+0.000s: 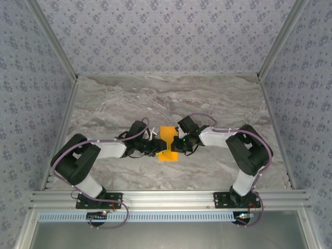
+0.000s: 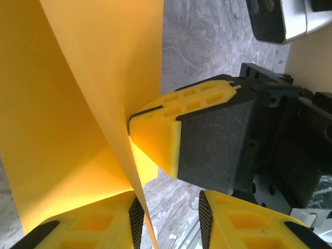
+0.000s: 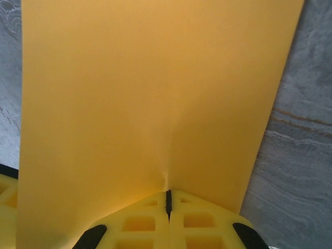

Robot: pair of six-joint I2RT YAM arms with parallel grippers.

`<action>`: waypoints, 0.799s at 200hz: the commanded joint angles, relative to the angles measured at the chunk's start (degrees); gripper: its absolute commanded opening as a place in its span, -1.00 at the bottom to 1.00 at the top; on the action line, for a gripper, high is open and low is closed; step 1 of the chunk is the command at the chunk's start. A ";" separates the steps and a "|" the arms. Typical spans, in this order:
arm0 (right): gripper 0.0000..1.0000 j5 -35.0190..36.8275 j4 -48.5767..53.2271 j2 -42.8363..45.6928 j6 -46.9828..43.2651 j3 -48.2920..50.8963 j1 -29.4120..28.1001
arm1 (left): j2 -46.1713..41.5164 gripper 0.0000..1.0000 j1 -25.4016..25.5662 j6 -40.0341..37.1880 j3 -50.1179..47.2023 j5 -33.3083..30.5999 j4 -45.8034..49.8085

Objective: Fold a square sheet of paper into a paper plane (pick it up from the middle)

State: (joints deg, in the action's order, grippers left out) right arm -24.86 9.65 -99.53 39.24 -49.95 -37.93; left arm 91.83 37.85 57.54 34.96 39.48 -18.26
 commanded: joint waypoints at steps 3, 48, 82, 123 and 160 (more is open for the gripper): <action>-1.00 1.37 1.53 2.76 1.32 1.50 0.81 | 0.97 -0.28 0.40 -0.32 2.04 0.83 -1.74; -1.00 -2.02 -4.81 4.31 3.28 2.82 2.16 | -1.19 -0.37 0.45 -1.18 -0.38 -2.88 4.12; -1.00 -4.91 -8.21 0.95 3.91 2.00 1.28 | -0.88 -0.39 0.41 -1.38 -0.52 -3.53 5.62; -1.00 -5.75 -8.94 -3.24 3.75 1.19 0.37 | -0.77 -0.39 0.42 -1.73 0.15 -3.29 6.48; -1.00 -5.85 -8.38 -4.06 2.96 1.70 0.09 | -1.63 -0.47 0.47 -1.45 0.12 -2.66 6.77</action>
State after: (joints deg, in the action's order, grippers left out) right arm -31.05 -0.12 -102.43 42.48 -48.45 -37.28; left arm 92.25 38.00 56.95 34.98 36.40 -12.71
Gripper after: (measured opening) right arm 0.046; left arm 0.279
